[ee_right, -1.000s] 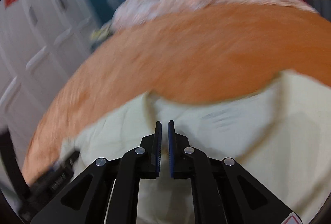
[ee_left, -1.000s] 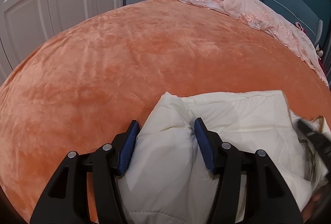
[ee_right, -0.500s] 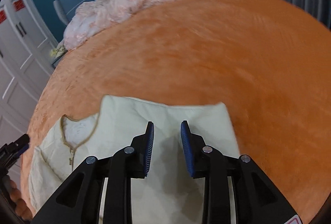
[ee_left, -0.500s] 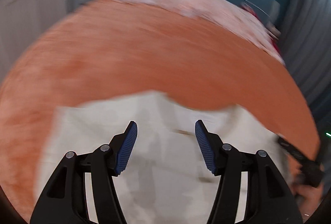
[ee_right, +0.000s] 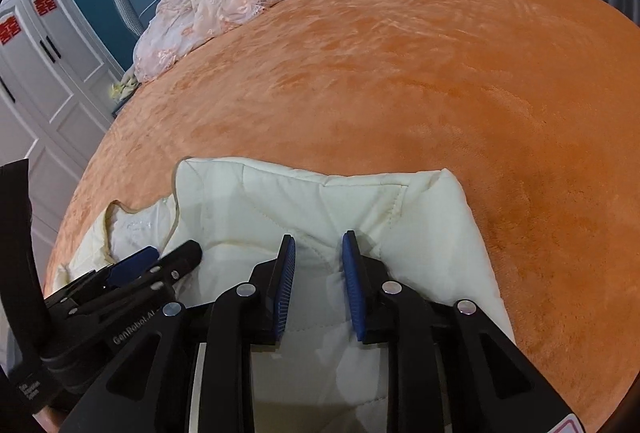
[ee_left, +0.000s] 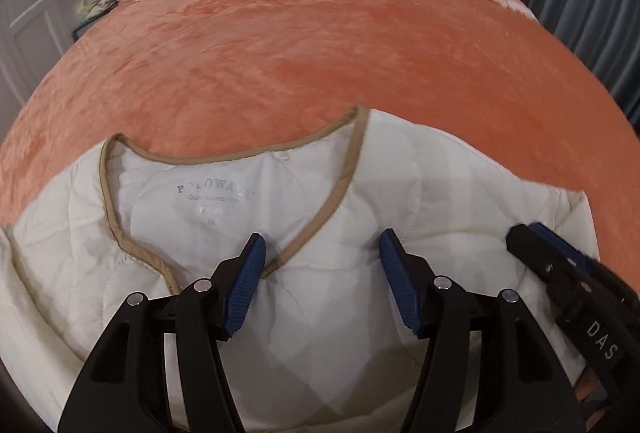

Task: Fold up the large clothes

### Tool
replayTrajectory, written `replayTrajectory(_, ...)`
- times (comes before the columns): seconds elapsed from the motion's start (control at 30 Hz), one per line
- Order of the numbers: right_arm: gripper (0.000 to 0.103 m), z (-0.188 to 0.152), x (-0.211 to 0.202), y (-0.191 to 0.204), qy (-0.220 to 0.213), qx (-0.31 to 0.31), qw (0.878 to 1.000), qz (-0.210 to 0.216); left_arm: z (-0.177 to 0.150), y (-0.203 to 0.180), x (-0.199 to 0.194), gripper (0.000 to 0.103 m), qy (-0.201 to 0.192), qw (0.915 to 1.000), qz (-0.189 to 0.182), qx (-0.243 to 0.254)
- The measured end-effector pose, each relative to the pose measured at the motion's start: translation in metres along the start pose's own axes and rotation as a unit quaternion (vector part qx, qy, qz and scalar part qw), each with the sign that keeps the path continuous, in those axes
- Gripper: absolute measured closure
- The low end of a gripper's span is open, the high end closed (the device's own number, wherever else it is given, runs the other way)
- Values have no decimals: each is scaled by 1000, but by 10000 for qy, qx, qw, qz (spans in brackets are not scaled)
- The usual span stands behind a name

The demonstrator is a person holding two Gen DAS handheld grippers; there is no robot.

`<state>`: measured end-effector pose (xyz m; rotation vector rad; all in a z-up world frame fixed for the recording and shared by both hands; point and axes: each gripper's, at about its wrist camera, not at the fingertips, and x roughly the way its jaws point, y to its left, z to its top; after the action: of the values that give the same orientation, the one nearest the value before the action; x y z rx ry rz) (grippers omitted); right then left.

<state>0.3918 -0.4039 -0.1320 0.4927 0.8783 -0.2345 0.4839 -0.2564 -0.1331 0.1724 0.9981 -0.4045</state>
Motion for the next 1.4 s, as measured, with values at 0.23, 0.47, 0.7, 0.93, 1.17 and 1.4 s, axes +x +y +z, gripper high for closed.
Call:
replayTrajectory(0.23, 84, 0, 1, 7, -89, -179, 9993, -324, -2, 3, -5, 45, -200, 9995, 212, -104)
replayTrajectory(0.47, 76, 12, -58, 31, -721, 78, 9968, -327, 2, 82, -55, 49, -421, 9940, 962, -307)
replayTrajectory(0.7, 83, -2, 13, 140, 555, -1248, 9902, 295, -11, 142, -30, 47, 114, 9942, 918, -553)
replayTrajectory(0.93, 88, -25, 44, 148, 341, -1623, 9859, -205, -24, 137, -21, 43, -397, 9920, 1104, -474)
replayTrajectory(1.17, 90, -29, 51, 146, 164, -1542, 9877, -215, -27, 136, -18, 40, -604, 9897, 1213, -469)
replayTrajectory(1.4, 90, -30, 54, 145, 74, -1493, 9885, -215, -29, 136, -17, 38, -710, 9884, 1242, -510)
